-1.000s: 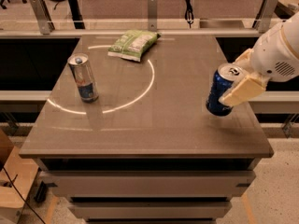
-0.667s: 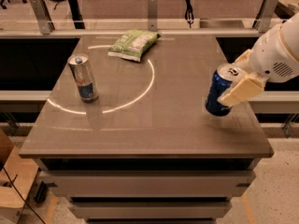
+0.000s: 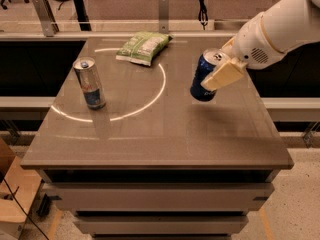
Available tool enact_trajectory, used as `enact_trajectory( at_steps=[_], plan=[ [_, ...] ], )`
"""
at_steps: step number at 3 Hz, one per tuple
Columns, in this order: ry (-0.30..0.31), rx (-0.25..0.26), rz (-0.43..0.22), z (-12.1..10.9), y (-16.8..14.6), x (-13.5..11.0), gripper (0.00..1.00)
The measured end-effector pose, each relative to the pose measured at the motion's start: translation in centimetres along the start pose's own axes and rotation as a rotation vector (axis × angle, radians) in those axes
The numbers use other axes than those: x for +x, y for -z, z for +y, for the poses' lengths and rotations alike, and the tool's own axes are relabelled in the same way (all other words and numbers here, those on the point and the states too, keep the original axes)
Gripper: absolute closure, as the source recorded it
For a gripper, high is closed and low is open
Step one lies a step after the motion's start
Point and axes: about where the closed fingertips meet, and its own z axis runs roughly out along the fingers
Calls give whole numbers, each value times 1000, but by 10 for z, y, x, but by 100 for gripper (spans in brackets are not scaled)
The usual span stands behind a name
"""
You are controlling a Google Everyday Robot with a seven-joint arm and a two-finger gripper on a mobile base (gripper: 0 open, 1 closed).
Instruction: Move pepsi can near green jalapeno chip bag
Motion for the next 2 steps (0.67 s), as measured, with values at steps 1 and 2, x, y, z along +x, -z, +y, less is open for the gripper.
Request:
enact_trajectory(
  at_steps=[1,2],
  plan=[
    [-24,18,-31,-30,-26,-25,100],
    [-69,37,-26,-64,-56,-38,100]
  ],
)
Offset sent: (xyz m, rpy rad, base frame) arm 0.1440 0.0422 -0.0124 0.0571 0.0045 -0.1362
